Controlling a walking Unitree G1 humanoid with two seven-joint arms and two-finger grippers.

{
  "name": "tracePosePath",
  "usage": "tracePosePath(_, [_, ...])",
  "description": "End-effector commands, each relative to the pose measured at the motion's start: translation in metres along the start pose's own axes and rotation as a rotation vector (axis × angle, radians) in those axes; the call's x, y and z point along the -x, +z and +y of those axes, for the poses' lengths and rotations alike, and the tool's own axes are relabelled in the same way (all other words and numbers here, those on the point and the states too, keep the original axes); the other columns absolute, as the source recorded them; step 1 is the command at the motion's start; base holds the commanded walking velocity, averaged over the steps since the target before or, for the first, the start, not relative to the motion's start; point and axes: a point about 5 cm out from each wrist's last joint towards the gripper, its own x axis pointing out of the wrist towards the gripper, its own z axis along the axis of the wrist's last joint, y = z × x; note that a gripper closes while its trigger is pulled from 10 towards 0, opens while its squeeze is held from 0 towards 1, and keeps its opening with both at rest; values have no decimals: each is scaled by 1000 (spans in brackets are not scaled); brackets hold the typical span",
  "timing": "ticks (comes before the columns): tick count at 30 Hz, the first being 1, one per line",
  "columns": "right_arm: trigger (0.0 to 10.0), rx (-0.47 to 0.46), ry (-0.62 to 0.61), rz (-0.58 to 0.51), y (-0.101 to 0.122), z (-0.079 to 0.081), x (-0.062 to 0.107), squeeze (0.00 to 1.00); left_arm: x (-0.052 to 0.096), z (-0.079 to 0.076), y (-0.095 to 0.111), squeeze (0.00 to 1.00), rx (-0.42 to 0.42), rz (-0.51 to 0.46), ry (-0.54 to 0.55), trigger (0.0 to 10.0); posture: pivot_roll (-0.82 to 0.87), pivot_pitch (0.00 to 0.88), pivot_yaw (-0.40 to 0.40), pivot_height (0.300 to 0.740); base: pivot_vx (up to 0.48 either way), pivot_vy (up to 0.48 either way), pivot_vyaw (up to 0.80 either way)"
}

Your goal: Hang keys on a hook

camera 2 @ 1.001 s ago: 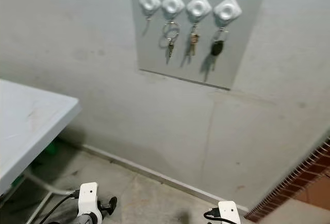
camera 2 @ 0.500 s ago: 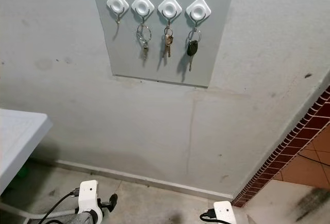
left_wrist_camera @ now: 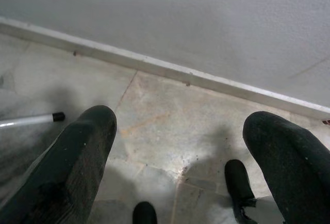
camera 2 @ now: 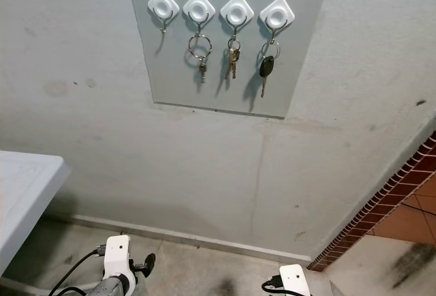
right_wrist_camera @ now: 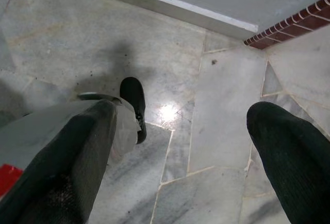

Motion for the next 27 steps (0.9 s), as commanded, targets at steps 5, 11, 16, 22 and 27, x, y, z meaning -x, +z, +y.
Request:
tracePosePath(5, [10000,6,-5,6,-1,1,0,0,-1,2,3,0,-23,-4,-2,10000,-47,0,23,740,0,0,-750])
tracePosePath(11, [10000,7,-4,6,0,2,0,0,-1,2,4,0,-25,-8,-3,10000,-46,0,25,740,0,0,-750])
tracePosePath(16, [10000,7,0,9,-1,3,0,0,-1,3,3,0,-32,-1,8,10000,-46,0,25,740,0,-441,-750])
tracePosePath(22, [10000,5,0,7,-1,4,-1,0,-1,6,2,0,-7,11,26,10000,-45,0,25,740,0,-65,-749])
tracePosePath(27, [10000,2,-2,7,0,4,0,0,-1,6,3,0,-1,9,32,10000,-41,0,23,740,0,0,-746])
